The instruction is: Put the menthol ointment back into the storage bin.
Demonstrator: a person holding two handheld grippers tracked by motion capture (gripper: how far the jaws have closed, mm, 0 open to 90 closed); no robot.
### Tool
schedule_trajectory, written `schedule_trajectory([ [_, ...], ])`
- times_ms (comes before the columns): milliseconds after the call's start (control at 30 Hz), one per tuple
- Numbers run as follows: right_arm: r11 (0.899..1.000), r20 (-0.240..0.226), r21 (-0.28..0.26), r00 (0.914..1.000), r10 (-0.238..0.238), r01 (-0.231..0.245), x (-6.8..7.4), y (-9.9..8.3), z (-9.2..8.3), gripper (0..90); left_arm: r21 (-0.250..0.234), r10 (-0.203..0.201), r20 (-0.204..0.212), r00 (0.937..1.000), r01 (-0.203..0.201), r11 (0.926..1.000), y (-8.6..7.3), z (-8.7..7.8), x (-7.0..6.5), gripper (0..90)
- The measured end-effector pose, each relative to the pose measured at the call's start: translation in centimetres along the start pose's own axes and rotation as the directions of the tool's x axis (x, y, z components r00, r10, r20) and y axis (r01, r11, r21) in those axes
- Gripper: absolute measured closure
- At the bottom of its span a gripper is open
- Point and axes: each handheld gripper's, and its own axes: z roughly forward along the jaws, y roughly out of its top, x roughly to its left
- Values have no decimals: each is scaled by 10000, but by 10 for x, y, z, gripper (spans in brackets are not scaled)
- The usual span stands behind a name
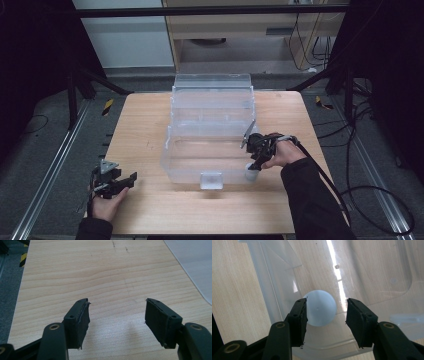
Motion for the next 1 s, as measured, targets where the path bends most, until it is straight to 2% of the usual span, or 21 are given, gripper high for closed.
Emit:
schedule_trajectory([
  [167, 10000, 27, -83, 10000, 17, -17, 0, 0, -1, 512, -16, 3, -2, 10000, -3, 10000, 0, 0, 0, 355],
  [267, 9991, 53, -385, 9998, 190, -188, 2, -1, -6, 503, -24, -34, -9, 10000, 34, 10000, 0, 0, 0, 355],
  [333, 9966, 109, -772, 9995, 283, -273, 3, -2, -12, 492, -44, -46, -18, 10000, 46, 10000, 0, 0, 0, 355],
  [433, 9905, 272, -1283, 9982, 535, -496, 5, -5, -22, 457, -54, -26, -15, 10000, 26, 10000, 0, -1, 0, 355],
  [533, 9786, 504, -1931, 9953, 825, -713, 8, -10, -32, 423, -51, -41, -17, 10000, 41, 10000, 0, -1, 0, 355],
  [600, 9650, 569, -2465, 9927, 1065, -894, 11, -14, -40, 387, -58, -79, -3, 10000, 79, 10000, 0, -1, 0, 356],
  [667, 9463, 713, -3029, 9875, 1407, -1130, 14, -20, -47, 347, -65, -81, -5, 10000, 81, 9999, 0, -1, 0, 358],
  [733, 9211, 993, -3651, 9781, 1831, -1354, 16, -26, -53, 325, -62, -82, 9, 10000, 82, 9999, 0, -1, 0, 360],
  [767, 8990, 1038, -4054, 9687, 2254, -1657, 17, -31, -58, 302, -68, -87, 22, 10000, 87, 9999, 0, -1, 0, 361],
  [800, 8841, 1095, -4343, 9641, 2419, -1726, 17, -34, -60, 289, -71, -78, 24, 10000, 78, 9999, 0, -1, 0, 362],
  [833, 8596, 1200, -4738, 9531, 2780, -1911, 18, -40, -63, 276, -86, -80, 30, 10000, 80, 9999, 0, -1, -1, 366],
  [867, 8417, 1229, -5001, 9455, 3015, -2034, 18, -44, -64, 270, -71, -83, 56, 9999, 84, 9999, 0, -2, -1, 370],
  [933, 7995, 1305, -5546, 9248, 3574, -2307, 20, -54, -67, 262, -101, -60, 117, 9999, 62, 9999, 0, -2, -1, 386],
  [967, 7738, 1396, -5850, 9096, 3912, -2430, 21, -62, -68, 255, -87, -60, 144, 9999, 62, 9999, 0, -2, -1, 401],
  [1000, 7613, 1407, -5984, 9026, 4068, -2498, 22, -65, -68, 250, -88, -57, 182, 9998, 58, 9999, 0, -2, -1, 408],
])
